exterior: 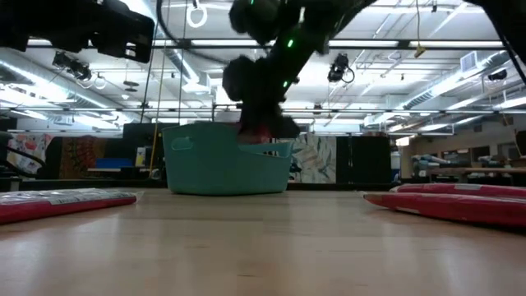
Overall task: Sort popcorn bags into baskets
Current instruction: Put the red popcorn bag into the blue bin
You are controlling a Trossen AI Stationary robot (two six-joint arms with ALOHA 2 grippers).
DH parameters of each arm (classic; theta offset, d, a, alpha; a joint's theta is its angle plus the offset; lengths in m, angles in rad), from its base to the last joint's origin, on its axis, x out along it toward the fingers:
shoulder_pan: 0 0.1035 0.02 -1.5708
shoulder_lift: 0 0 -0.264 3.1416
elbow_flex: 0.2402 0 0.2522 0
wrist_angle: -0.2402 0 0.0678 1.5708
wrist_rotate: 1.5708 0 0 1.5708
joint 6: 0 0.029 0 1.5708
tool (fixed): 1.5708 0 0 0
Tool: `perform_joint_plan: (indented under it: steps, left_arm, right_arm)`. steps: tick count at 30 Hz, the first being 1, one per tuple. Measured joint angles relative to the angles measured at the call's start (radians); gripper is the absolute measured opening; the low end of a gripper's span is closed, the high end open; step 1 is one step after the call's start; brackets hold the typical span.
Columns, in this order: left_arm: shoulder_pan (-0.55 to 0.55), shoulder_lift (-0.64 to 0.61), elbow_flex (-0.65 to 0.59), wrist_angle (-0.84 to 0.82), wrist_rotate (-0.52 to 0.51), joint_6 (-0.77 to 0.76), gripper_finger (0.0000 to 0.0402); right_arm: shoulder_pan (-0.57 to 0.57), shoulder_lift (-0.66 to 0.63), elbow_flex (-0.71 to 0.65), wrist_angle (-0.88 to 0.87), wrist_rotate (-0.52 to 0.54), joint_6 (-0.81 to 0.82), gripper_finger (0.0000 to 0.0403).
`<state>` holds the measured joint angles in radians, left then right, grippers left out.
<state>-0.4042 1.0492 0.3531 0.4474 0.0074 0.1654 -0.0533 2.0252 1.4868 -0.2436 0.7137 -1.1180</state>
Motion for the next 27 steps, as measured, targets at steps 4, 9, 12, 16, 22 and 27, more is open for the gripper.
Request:
perform_joint_plan:
  steps: [4,9,12,16,22,27]
  left_arm:
    - [0.001,0.000,0.000,-0.028,-0.002,0.000,0.0142]
    - [0.001,0.000,0.000,-0.036,-0.002,0.001,0.0142]
    - [0.002,0.000,0.000,-0.035,-0.003,0.003,0.0142]
    - [0.002,0.000,0.000,-0.034,-0.006,0.004,0.0142]
    - [0.002,0.000,0.000,-0.033,-0.013,0.004,0.0142]
    - [0.002,0.000,0.000,-0.034,-0.014,0.003,0.0142]
  right_arm:
    - [-0.038,0.047,0.000,0.097,0.002,-0.074,0.0039]
    - [-0.050,0.050,0.000,0.116,-0.005,-0.093,0.0077]
    - [-0.053,0.038,0.000,0.119,-0.003,-0.087,0.0110]
    - [-0.051,0.027,0.000,0.117,0.089,-0.128,0.0156]
    - [-0.033,-0.036,0.001,0.094,0.213,-0.107,0.0195]
    - [0.000,-0.105,0.000,0.046,0.243,0.057,0.0202]
